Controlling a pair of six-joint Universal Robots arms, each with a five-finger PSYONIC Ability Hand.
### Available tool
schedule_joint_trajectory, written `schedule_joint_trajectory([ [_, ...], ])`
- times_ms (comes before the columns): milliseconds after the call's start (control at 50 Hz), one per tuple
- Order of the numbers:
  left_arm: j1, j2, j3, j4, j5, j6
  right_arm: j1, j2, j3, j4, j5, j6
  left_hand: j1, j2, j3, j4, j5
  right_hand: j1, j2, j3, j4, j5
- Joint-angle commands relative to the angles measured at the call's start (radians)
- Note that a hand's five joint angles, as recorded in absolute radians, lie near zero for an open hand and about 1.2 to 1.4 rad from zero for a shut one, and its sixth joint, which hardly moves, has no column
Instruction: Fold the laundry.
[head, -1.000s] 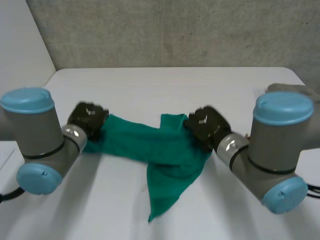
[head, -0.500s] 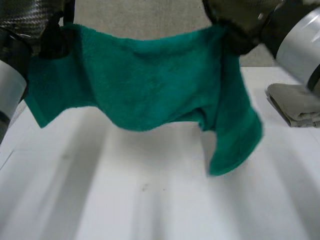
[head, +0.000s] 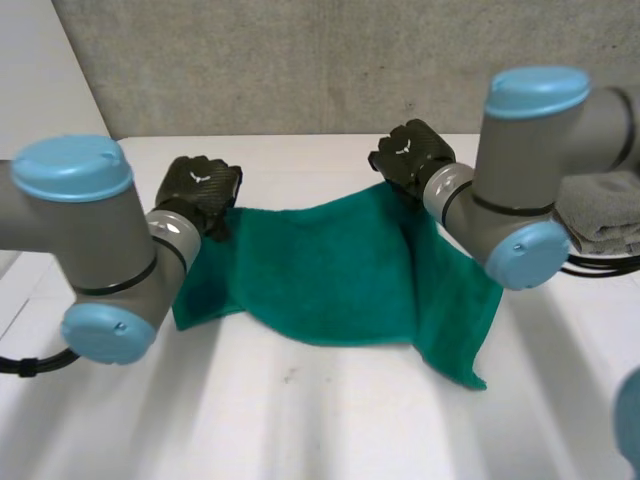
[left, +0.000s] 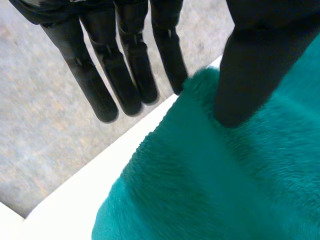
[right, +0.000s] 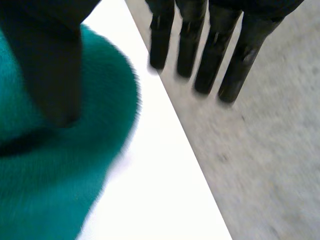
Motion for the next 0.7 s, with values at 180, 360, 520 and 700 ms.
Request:
schedule_joint_trajectory([
  [180,-0.005,0.118,-0.127,0.0,0.01,0.006,-0.004,-0.268,0.218,-0.036,0.19,0.026,-0.49,-0.527,-0.548,-0.545,-0.539,-0.315,-0.435,-0.463,-0.472,-0.46],
  [360,-0.02,0.245,-0.397,0.026,0.053,0.021,-0.081,-0.532,0.666,0.063,0.044,0.048,-0.405,-0.442,-0.463,-0.46,-0.454,-0.261,-0.381,-0.409,-0.418,-0.406],
  [520,-0.012,0.135,-0.397,0.127,0.181,0.04,-0.162,-0.616,0.971,-0.018,-0.109,0.227,-0.405,-0.442,-0.463,-0.46,-0.454,-0.258,-0.378,-0.406,-0.415,-0.403],
  [700,-0.017,-0.063,-0.247,0.166,0.189,0.041,-0.162,-0.612,1.171,-0.28,-0.123,0.272,-0.332,-0.369,-0.39,-0.387,-0.381,-0.232,-0.351,-0.38,-0.389,-0.377],
])
